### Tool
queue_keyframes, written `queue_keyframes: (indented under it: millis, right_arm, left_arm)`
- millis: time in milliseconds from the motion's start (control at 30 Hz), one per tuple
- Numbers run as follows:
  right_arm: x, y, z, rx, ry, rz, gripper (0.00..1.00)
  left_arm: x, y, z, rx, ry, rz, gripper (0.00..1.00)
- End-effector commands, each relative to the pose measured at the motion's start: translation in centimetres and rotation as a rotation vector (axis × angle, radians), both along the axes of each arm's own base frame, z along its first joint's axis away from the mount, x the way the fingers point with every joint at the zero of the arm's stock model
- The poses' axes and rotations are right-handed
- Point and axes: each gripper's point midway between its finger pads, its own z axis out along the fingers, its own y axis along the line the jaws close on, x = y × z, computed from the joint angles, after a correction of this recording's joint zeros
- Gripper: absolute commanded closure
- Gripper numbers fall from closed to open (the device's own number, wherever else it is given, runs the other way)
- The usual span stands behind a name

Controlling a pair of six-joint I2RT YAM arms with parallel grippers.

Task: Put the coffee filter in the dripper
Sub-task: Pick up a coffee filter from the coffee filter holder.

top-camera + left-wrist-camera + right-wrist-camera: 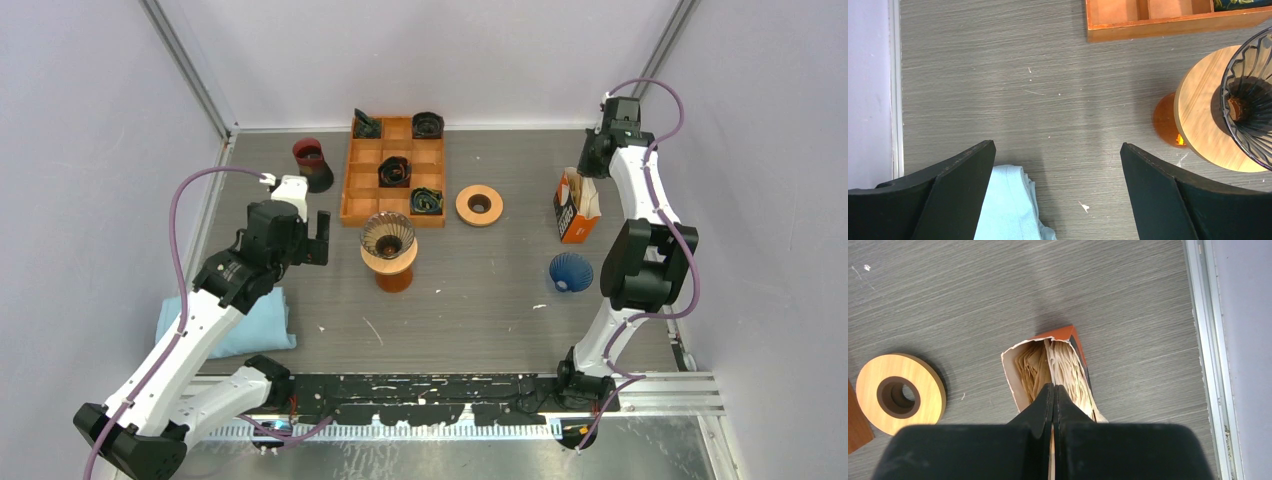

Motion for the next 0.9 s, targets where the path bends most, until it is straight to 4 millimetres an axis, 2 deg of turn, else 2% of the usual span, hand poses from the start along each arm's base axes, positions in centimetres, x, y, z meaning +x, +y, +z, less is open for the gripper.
queue_keyframes:
  millis: [0,267,467,667,867]
  right_arm:
    - [-0.5,-0.6,6.2,-0.047,-0.142,-0.02,0.99]
    - [-2.3,-0.6,9.3,-0.058,-0.189,-0.044,0.99]
    - [-4.2,0.3,12.4,-0.046,-0.249,-0.041,0.99]
    - [-6.4,1.9,16.3,-0.016,-0.347,-0.026,0.99]
    - [-8.5,5.1,19.8,0.078,-0.467,0.07,0.99]
  left_arm:
    - [0.6,-0.3,1.7,-0.051,-0.07,0.003,0.01]
    - [0.4,-0.8,1.9,-0.069,-0.073,-0.025,0.01]
    - [0.1,-1.9,2.4,-0.113,-0.083,-0.08,0.01]
    - [-0.4,-3.1,4.6,-0.173,-0.121,-0.146,0.01]
    - [-1.6,-4.9,7.4,-0.265,-0.14,-0.244,0.01]
